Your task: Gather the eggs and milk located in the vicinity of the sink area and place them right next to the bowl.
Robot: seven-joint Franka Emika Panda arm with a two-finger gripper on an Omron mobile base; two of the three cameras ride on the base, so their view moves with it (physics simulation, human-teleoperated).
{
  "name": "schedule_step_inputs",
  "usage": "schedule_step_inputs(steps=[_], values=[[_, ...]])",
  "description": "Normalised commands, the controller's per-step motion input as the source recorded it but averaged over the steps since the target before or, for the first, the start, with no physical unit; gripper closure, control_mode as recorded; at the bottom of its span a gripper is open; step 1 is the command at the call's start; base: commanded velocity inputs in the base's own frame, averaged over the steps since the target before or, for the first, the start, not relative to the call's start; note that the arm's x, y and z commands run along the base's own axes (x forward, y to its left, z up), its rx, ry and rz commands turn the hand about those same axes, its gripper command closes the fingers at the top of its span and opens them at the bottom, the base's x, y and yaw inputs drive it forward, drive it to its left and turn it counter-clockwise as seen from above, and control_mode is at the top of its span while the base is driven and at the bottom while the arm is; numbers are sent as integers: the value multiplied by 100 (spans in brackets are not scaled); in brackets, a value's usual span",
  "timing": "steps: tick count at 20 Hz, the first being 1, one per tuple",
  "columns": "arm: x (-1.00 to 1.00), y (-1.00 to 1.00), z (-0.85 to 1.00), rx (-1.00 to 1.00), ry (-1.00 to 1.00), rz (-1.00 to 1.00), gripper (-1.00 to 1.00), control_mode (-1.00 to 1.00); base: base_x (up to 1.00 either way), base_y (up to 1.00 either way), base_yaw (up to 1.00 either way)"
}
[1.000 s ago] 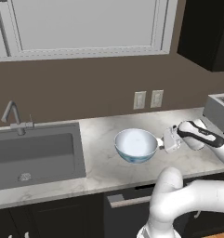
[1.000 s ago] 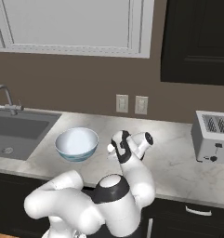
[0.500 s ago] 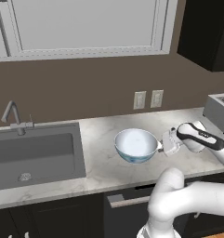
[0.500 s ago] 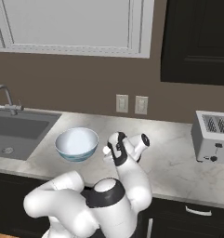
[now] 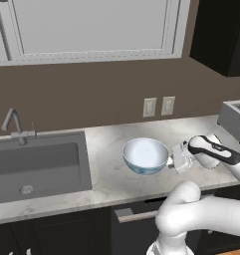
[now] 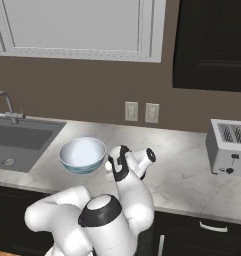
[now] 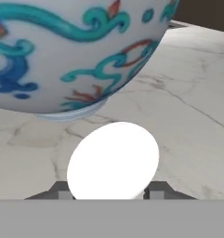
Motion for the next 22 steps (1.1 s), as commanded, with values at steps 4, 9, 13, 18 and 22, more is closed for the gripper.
schedule_step_inputs(steps=[4,9,13,18,22], values=[[0,18,0,0,0,0,100,-100,0,0,0],[0,0,0,0,0,0,100,-100,0,0,0],[-2,0,0,0,0,0,100,-100,0,0,0],[-14,-5,1,0,0,0,-100,-100,0,0,0],[-23,-12,18,0,-3,0,-100,-100,0,0,0]])
